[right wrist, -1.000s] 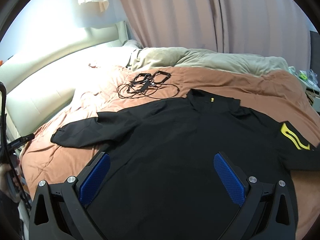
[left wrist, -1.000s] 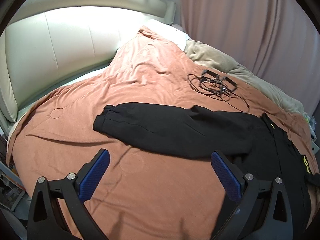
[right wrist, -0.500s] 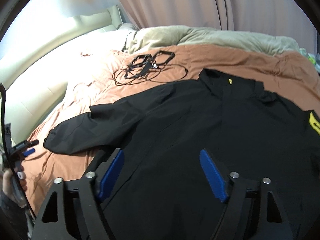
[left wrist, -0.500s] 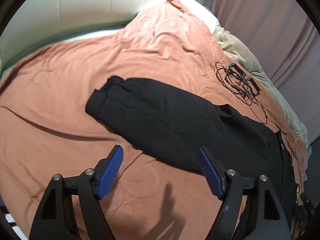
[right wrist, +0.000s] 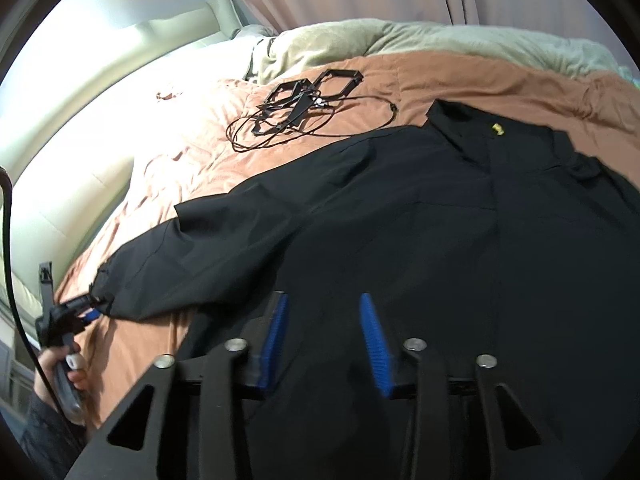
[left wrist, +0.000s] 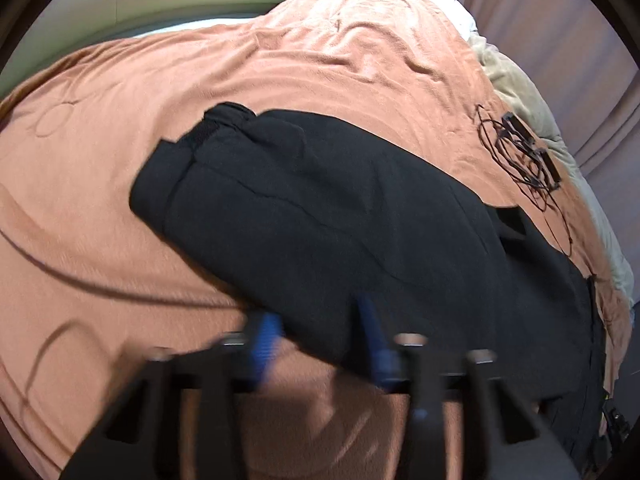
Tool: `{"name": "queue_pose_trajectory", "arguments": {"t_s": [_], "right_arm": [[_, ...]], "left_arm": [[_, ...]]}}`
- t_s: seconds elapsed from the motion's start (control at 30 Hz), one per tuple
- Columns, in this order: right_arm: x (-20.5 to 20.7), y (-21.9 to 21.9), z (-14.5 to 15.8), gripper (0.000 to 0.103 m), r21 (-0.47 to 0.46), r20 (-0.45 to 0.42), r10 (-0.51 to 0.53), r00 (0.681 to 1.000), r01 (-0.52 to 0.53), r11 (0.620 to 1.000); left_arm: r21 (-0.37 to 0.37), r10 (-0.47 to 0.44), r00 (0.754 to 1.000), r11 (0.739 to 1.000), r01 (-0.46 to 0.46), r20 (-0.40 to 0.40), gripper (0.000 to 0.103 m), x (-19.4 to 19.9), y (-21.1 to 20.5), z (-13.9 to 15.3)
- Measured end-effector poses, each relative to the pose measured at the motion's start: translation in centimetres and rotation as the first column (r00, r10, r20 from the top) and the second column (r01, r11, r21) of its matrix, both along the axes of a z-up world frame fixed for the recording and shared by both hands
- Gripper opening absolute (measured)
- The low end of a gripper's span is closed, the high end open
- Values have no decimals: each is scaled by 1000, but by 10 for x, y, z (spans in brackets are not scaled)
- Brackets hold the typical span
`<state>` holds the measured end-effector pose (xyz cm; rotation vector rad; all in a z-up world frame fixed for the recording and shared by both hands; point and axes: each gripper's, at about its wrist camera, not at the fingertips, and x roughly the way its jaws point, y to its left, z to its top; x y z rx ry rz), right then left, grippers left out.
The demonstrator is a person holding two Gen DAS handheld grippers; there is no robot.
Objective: Fold large clothes
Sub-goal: 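Grasp the plain sleeve with the left tool and fold it across the jacket body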
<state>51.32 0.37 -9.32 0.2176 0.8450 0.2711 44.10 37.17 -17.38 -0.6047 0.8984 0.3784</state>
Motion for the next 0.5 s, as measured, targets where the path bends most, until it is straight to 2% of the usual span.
{"name": "queue_pose_trajectory", "arguments": {"t_s": [0.03,0.07,0.2,0.4,0.5], "right_arm": [[5,1,-2,21,14,-10,1,1000,-1,1000],[10,3,-3,13,32,-20,4,1000,-3,999],[37,15,-14,12,82,-47,1,999,3,997],[76,30,-32,11,181,-73,-21,997,34,983],[94,29,-47,11,245,-101,-39,994,63,968]], "left_arm": [[-14,-2,1000,1000,3,20,8,0,2,3],[-15,-5,999,1000,6,37,8,-1,3,9],[72,-48,993,997,40,110,5,-3,-6,54],[135,-109,974,987,83,200,4,-4,-22,126],[167,-162,962,978,127,220,4,-1,-36,155]]}}
